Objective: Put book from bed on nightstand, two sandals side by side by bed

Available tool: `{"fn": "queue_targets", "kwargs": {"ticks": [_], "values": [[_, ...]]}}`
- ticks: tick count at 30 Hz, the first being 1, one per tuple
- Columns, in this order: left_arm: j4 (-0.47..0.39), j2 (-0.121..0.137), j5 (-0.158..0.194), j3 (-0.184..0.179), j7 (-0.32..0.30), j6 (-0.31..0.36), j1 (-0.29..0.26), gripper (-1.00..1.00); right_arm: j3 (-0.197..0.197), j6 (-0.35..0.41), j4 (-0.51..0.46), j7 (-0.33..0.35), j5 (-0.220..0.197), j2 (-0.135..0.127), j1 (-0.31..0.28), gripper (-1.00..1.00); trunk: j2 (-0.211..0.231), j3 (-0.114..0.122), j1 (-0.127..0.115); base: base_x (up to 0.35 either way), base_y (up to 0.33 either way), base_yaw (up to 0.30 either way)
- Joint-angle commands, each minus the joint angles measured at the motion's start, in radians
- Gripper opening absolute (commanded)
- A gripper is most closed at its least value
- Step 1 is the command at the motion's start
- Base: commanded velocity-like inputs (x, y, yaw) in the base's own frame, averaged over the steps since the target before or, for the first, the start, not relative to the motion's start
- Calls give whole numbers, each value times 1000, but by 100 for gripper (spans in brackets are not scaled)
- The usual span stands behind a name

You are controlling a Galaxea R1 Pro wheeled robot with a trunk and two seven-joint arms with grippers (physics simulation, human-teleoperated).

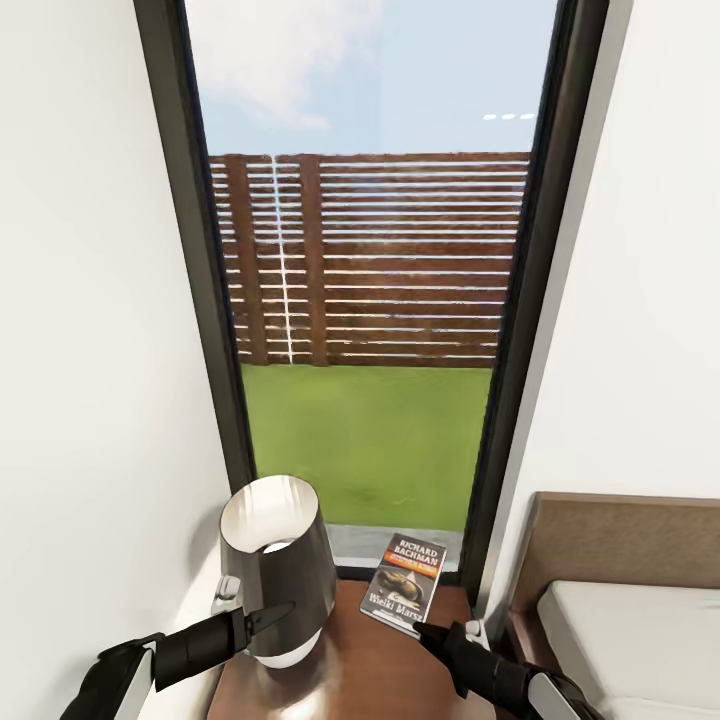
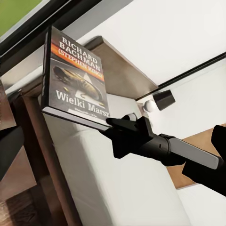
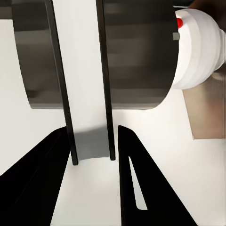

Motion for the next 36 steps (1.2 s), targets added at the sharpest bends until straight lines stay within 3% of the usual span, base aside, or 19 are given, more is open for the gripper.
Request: {"fn": "queue_targets", "kwargs": {"ticks": [1,8,22,28,36], "values": [[0,0,3,0,-1,9,-1,100,3,8,0,-10,-10,-1,-1,-100,-9,-5,4,0,0,0],[1,1,3,0,-1,9,0,100,1,10,0,-97,-10,-1,-1,-100,-58,-27,31,0,0,0],[1,1,3,0,-1,9,-1,100,2,15,1,-101,-12,-1,-1,-100,-156,-71,85,0,0,0],[1,0,3,0,-1,9,-1,100,2,123,3,-101,-13,-1,-1,-100,-198,-89,108,0,0,0],[1,0,3,0,-1,9,0,100,1,144,2,-101,-14,-1,-1,-100,-254,-115,138,0,0,0]]}}
